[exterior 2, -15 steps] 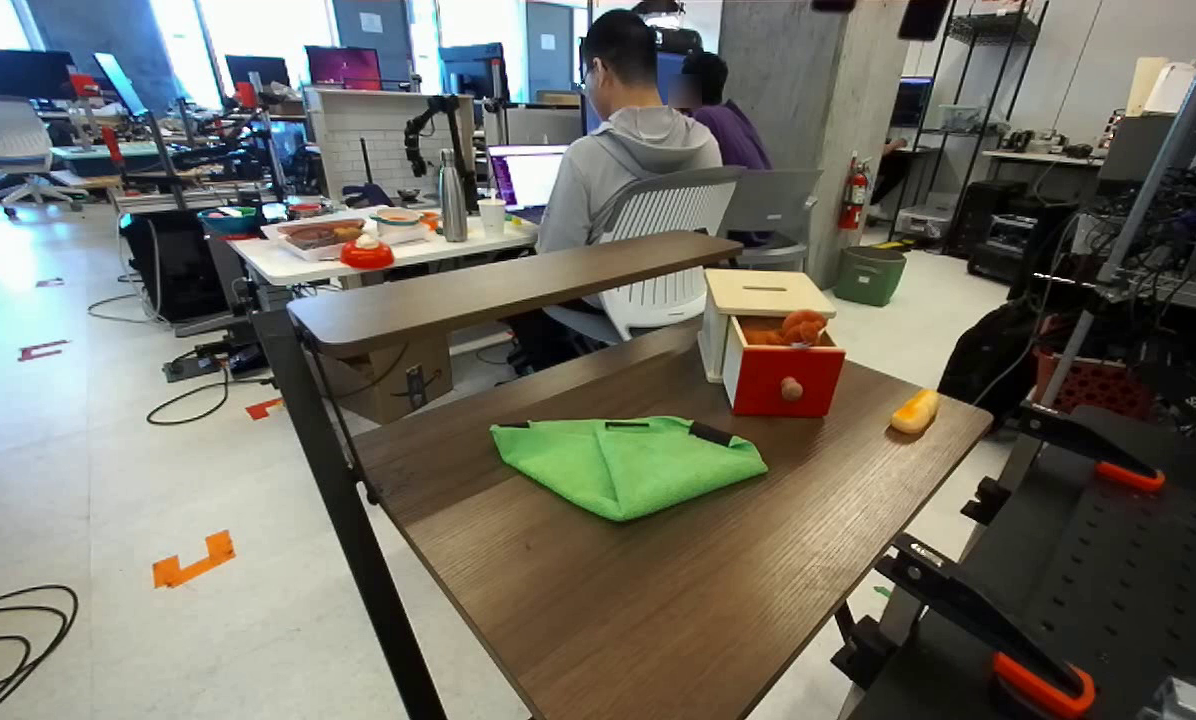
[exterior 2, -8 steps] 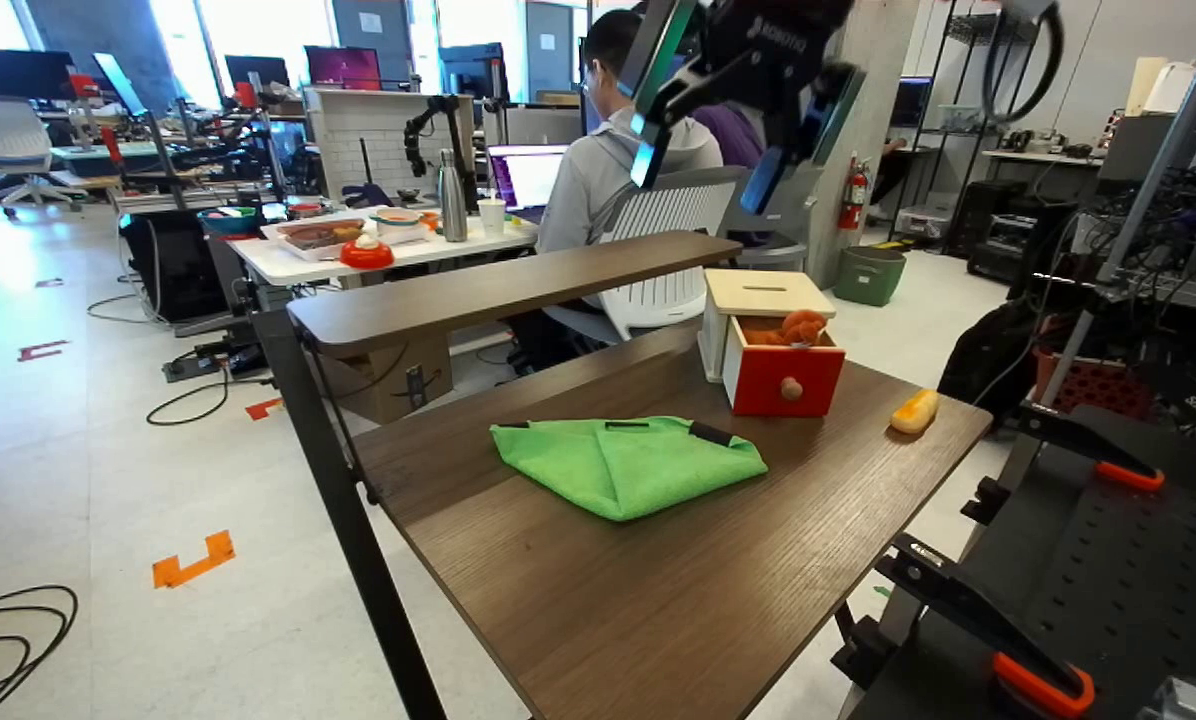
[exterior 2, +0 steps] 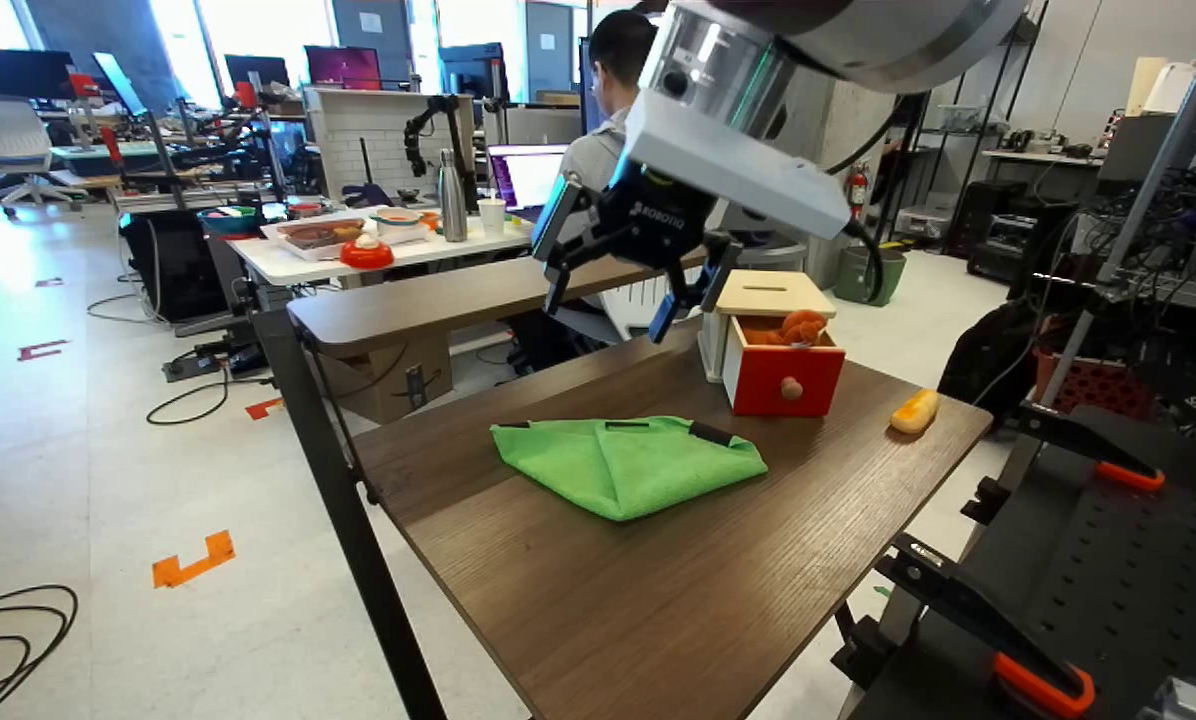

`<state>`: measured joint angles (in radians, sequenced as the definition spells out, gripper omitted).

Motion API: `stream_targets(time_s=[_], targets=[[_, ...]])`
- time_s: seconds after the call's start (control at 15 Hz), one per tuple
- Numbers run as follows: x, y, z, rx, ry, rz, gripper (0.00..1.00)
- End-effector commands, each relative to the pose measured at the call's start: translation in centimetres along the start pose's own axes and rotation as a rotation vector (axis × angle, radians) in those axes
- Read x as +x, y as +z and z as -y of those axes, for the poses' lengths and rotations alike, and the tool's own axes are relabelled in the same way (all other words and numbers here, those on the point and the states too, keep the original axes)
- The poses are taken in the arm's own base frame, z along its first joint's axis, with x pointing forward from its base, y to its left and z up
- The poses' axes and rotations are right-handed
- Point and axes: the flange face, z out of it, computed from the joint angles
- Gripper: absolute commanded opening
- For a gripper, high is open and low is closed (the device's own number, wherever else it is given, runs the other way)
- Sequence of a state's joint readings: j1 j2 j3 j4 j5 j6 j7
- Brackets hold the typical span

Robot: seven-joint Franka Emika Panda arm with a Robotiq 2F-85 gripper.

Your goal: Fold the green towel from top to bottom

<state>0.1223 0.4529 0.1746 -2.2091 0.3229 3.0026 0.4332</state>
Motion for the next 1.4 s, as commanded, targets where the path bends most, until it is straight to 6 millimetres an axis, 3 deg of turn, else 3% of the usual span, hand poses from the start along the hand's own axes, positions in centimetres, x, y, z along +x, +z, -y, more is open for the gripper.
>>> stream_targets(time_s=[0.0,0.4,1.33], targets=[[1.8,4.2,1.7,0.044,0.069,-0.004,1.0],[2.8,8.4,2.4,0.042,0.094,0.03,1.0],[4.6,14.4,3.2,-0.04,0.13,0.001,1.0]])
